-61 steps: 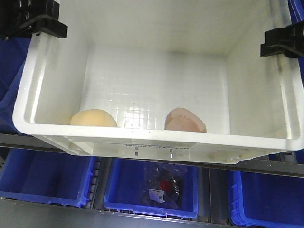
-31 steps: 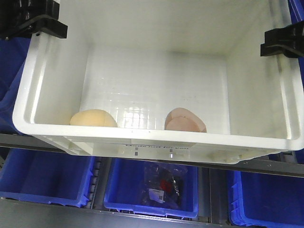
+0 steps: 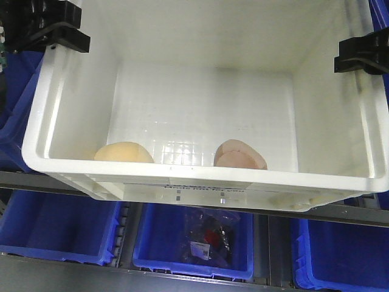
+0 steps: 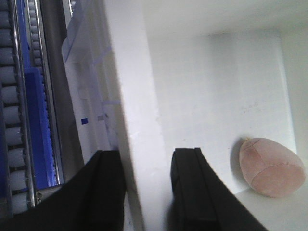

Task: Place moving items into box and shelve
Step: 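Lower the crate with both grippers onto the shelf's roller track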

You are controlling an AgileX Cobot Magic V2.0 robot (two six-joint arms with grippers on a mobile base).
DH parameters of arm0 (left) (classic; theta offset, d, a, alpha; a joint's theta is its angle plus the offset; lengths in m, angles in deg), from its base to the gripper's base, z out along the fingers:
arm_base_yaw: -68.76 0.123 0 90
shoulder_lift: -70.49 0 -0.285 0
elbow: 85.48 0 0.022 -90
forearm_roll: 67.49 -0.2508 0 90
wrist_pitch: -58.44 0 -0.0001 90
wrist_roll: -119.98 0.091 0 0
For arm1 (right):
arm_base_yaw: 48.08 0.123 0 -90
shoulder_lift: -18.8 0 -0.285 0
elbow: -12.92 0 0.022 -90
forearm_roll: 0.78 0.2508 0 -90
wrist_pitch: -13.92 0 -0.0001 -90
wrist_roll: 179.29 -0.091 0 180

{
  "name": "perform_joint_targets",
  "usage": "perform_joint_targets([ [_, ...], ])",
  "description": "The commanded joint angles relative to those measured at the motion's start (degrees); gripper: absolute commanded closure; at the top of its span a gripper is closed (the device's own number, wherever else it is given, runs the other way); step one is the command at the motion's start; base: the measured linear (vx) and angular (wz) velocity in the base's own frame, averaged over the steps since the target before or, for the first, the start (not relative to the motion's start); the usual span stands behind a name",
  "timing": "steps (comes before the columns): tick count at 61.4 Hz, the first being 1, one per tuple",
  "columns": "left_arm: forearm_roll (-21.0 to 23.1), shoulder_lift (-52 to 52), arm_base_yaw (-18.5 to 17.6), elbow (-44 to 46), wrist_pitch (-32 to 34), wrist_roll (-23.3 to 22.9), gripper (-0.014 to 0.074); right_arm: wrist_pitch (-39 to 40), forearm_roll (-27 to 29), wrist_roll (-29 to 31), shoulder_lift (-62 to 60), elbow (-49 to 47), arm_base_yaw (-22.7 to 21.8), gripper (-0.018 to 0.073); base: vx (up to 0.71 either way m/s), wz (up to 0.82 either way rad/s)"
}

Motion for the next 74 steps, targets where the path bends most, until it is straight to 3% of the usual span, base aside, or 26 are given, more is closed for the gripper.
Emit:
perform_joint_targets([
  [1, 8.3, 0.6, -0.9, 2.4, 6.9, 0.8, 0.0603, 6.4, 6.5, 0.8, -2.1, -2.5, 0.3, 0.0565, 0.0, 0.0],
  [12, 8.3, -2.7, -0.9, 2.4, 8.3, 0.8, 0.0603, 6.9, 6.5, 0.8, -1.1, -2.5, 0.3, 0.0565, 0.0, 0.0],
  [26, 8.3, -7.2, -0.9, 2.4, 15.1, 0.8, 0.0603, 10.2, 6.5, 0.8, 3.3, -2.5, 0.3, 0.0565, 0.0, 0.0],
  [44, 8.9, -14.7, -0.9, 2.4, 30.5, 0.8, 0.0603, 25.2, 6.8, 3.6, 9.2, -2.5, 0.3, 0.0565, 0.0, 0.0],
  [56, 8.9, -18.2, -0.9, 2.4, 39.1, 0.9, 0.0602, 29.1, 7.1, 3.8, 13.1, -2.5, 0.3, 0.0564, 0.0, 0.0],
  [65, 9.0, -19.5, -0.9, 2.4, 39.3, 0.8, 0.058, 28.7, 7.0, 3.8, 15.5, -2.5, 0.3, 0.0529, 0.0, 0.0],
  [74, 8.9, -19.6, -0.9, 2.4, 38.8, 0.9, 0.0464, 29.5, 4.5, 3.8, 16.3, -2.5, 0.3, 0.0427, 0.0, 0.0],
])
